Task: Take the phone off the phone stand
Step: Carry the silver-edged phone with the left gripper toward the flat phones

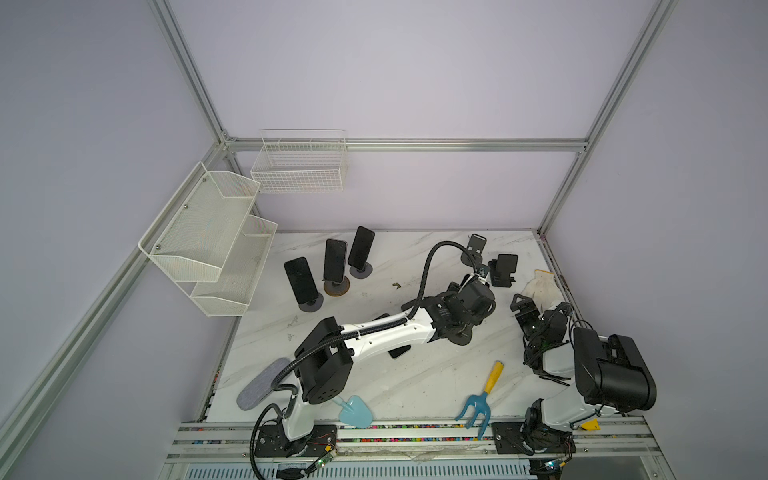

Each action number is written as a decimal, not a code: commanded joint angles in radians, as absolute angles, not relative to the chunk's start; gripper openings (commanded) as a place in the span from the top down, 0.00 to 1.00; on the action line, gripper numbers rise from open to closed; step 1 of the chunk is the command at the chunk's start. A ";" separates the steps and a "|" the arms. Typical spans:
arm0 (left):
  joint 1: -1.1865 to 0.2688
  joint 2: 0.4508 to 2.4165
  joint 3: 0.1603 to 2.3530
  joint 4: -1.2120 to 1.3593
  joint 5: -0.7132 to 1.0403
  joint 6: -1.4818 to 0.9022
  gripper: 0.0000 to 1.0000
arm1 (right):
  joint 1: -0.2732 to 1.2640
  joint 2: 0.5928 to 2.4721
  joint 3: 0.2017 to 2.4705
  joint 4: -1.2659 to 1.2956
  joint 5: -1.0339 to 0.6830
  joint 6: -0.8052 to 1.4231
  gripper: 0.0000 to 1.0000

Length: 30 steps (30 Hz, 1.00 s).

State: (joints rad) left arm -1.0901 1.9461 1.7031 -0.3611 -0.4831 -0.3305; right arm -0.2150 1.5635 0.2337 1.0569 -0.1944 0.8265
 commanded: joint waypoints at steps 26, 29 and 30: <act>-0.695 1.270 0.888 -0.584 -0.445 -0.647 0.31 | -0.210 1.588 0.270 1.042 -0.187 0.837 0.04; -0.661 1.216 0.790 -0.573 -0.425 -0.679 0.32 | -0.210 1.585 0.266 1.045 -0.187 0.836 0.04; -0.648 1.205 0.763 -0.571 -0.418 -0.684 0.32 | -0.210 1.585 0.267 1.045 -0.187 0.836 0.04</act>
